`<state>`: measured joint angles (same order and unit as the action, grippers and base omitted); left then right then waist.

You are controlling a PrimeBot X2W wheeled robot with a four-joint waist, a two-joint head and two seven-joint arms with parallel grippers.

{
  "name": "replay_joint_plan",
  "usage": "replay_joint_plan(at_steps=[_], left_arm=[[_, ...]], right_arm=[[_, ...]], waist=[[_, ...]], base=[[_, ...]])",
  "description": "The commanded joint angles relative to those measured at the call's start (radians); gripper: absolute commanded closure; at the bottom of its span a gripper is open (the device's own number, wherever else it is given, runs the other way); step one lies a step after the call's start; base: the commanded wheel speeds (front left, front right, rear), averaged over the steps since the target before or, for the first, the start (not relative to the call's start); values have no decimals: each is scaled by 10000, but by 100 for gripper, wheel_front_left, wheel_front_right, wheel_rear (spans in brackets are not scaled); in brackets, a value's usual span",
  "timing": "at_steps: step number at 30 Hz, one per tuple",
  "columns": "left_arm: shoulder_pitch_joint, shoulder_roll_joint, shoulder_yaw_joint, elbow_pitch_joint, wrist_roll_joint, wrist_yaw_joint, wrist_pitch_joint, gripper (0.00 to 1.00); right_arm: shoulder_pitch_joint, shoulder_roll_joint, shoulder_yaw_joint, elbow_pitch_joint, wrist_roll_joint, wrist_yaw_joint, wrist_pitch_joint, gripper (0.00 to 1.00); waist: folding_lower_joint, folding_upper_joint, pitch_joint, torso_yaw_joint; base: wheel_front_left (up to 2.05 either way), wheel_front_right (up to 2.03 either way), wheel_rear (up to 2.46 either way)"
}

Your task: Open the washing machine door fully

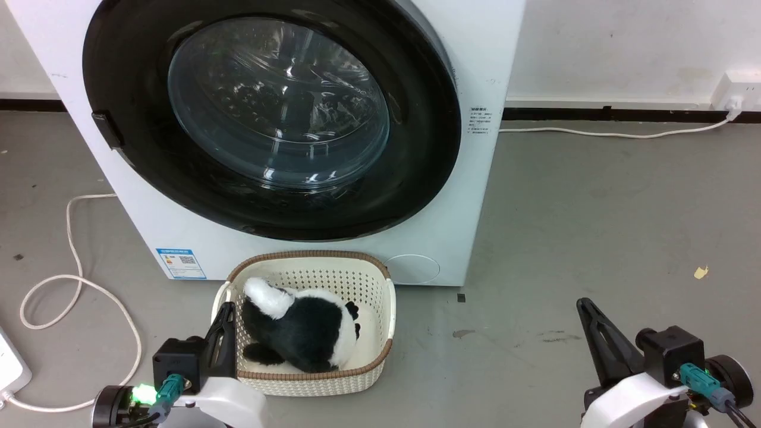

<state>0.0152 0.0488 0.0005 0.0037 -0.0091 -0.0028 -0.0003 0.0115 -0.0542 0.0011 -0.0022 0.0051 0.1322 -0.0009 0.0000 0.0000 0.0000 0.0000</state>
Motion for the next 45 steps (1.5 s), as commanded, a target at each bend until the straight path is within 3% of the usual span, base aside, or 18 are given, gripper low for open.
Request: replay_joint_plan(at_steps=[1,11,12,33,45], left_arm=[[-152,14,-5,-37,91,28,3,100],[-152,14,-5,-37,91,28,3,100],[2,-2,4,2,-6,0,0,0],[3,0,-190,26,-209,99,-355,0],[-336,2,-335,-190,-445,297,-648,0]], right_arm=[[-115,40,-11,22,-51,-15,9,100],[-115,40,-11,22,-51,-15,9,100],[3,0,2,0,2,0,0,0],[-4,-67,4,-72,62,0,-355,0],[-777,-941,251,-251,370,-2,-647,0]], waist=[[0,0,0,0],[0,0,0,0],[0,0,0,0],[0,0,112,75],[0,0,837,411]], base=[[0,0,0],[0,0,0],[0,0,0],[0,0,0],[0,0,0]])
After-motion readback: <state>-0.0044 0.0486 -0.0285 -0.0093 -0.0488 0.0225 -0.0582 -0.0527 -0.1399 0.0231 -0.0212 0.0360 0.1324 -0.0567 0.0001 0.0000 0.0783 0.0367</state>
